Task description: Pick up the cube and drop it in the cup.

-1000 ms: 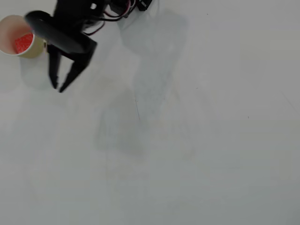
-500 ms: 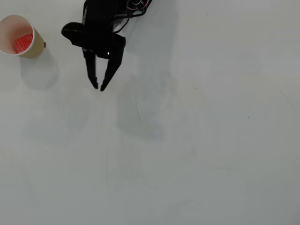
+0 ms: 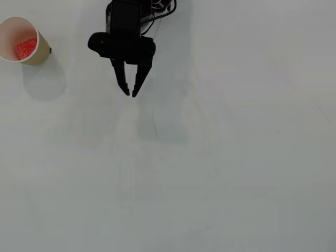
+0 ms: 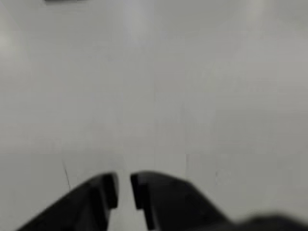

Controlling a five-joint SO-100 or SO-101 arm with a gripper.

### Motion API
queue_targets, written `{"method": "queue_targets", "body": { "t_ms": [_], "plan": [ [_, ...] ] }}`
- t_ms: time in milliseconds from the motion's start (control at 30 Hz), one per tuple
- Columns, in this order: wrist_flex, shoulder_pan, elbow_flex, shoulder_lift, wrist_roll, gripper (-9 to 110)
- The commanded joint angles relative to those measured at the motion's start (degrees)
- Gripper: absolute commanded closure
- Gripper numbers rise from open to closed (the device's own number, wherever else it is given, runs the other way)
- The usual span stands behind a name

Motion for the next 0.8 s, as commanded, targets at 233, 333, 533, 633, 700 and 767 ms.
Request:
{"method": "queue_targets", "body": {
  "t_ms": [233, 333, 533, 633, 700, 767],
  "plan": [
    [1.23, -0.70, 4.39, 6.15, -0.62, 101],
    [2.02, -0.79, 5.19, 6.42, -0.62, 101],
    [3.43, -2.02, 6.94, 6.42, -0.70, 101],
    [4.75, -2.81, 8.09, 6.42, -0.70, 101],
    [4.75, -3.16, 9.23, 6.42, -0.70, 101],
    [4.75, -3.16, 10.46, 6.42, -0.70, 101]
  ]
}}
